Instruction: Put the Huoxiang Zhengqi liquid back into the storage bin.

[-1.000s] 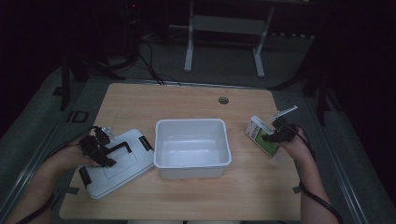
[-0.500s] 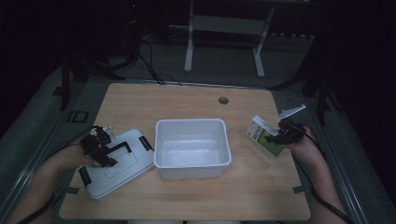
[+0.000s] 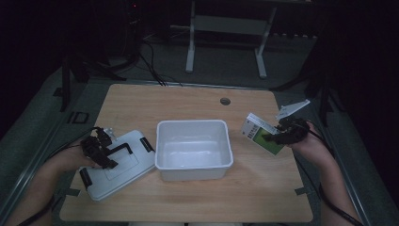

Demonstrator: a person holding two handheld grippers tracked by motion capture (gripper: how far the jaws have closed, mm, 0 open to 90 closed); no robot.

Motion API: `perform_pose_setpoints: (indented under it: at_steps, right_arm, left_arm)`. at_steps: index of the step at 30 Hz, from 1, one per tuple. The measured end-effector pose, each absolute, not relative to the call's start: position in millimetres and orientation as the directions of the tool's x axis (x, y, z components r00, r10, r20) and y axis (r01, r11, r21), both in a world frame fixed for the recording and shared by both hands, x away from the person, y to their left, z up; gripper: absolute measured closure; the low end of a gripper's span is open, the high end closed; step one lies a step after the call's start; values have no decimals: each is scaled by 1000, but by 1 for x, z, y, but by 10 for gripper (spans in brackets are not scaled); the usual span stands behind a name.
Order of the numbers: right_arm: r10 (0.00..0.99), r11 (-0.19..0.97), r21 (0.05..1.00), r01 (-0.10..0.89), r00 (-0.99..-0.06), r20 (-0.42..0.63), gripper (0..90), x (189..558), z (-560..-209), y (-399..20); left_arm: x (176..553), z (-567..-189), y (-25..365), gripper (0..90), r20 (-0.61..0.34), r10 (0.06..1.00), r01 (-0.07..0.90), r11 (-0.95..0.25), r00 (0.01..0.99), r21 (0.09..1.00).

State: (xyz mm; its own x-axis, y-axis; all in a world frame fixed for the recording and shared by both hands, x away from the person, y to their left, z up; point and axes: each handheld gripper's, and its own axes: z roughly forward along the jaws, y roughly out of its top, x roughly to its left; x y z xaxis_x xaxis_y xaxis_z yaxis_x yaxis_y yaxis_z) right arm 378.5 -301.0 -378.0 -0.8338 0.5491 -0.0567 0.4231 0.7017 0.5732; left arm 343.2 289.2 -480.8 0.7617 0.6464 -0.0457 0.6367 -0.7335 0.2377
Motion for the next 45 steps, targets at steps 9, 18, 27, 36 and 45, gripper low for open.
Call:
perform_pose_setpoints:
  at_steps: [9,18,27,36,45]
  right_arm:
    - [436,746,589,310,-896,-81,644,368,-352,-268]
    - [313,783,591,192,-944,-107,643,358,-337,-231]
    - [157,802,594,63,-982,-108,642,351,-334,-193]
    - [24,826,563,-31,-996,-90,642,348,-342,-159]
    - [-23,839,541,-54,-998,-63,642,355,-353,-136]
  left_arm:
    - [343,-481,287,329,-46,641,632,-739,766,231]
    - [342,-481,288,329,-47,643,634,-737,765,236]
    - [341,-479,289,329,-53,643,635,-734,764,240]
    - [340,-480,292,329,-54,646,638,-732,762,241]
    - [341,-481,291,329,-53,647,638,-731,761,243]
